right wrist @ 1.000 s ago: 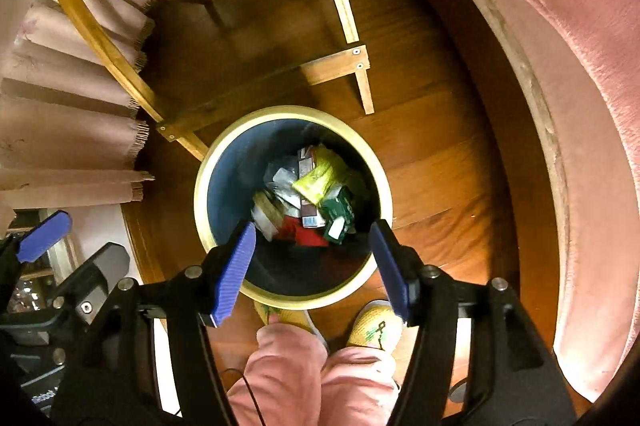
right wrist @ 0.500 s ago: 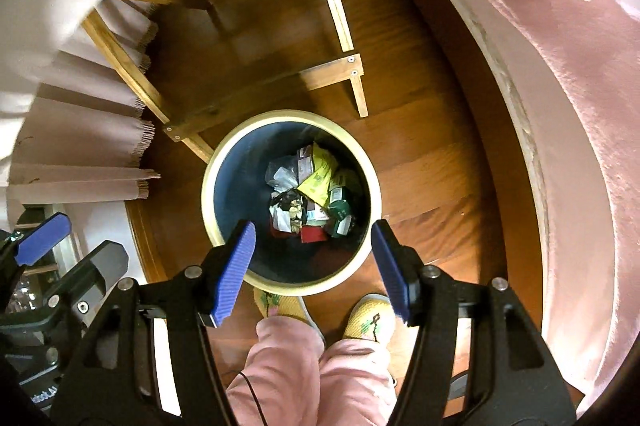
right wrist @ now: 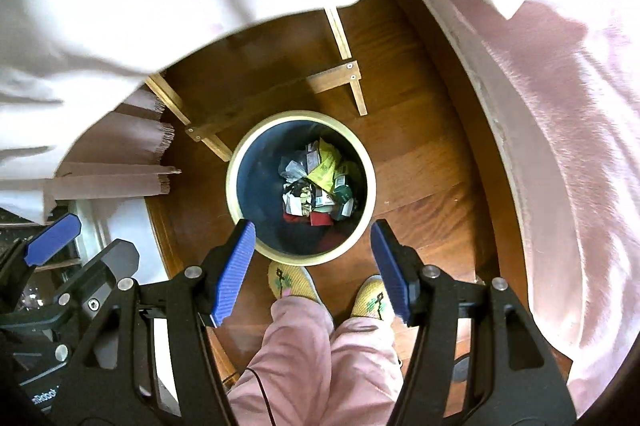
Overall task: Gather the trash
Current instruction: 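Raise both tools back toward the table, then grasp the green crumpled paper with the right tool while the left tool grasps the black card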
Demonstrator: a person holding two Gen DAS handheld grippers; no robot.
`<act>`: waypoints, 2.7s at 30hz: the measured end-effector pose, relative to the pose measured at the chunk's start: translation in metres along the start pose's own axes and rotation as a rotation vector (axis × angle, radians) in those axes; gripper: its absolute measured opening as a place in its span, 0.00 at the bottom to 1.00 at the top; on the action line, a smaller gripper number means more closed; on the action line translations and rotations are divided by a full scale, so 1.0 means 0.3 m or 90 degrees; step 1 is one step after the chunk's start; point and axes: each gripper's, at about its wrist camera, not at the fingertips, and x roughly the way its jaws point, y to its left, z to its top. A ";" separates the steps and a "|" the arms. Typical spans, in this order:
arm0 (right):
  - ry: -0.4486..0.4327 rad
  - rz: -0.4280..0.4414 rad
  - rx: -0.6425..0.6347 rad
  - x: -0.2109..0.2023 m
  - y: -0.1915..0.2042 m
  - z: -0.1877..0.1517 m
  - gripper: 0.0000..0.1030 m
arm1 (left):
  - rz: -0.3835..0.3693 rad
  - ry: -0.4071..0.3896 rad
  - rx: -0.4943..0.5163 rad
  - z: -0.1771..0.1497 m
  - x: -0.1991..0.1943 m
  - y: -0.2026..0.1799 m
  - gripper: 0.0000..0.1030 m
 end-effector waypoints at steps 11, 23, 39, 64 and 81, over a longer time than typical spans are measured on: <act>-0.060 -0.005 -0.025 -0.414 0.077 -0.009 0.56 | 0.015 -0.067 0.033 0.048 -0.422 0.020 0.85; -0.200 -0.018 -0.053 -0.857 0.285 0.060 0.55 | 0.043 -0.202 0.030 0.155 -0.929 0.229 0.85; -0.354 -0.093 -0.101 -1.203 0.605 0.286 0.55 | 0.029 -0.302 -0.010 0.293 -1.180 0.523 0.84; -0.250 0.030 -0.421 -0.885 0.749 1.476 0.56 | 0.124 -0.229 -0.148 1.216 -0.870 0.383 0.84; -0.090 0.121 -0.597 -0.381 0.872 1.797 0.56 | 0.153 -0.135 -0.263 1.500 -0.560 0.424 0.84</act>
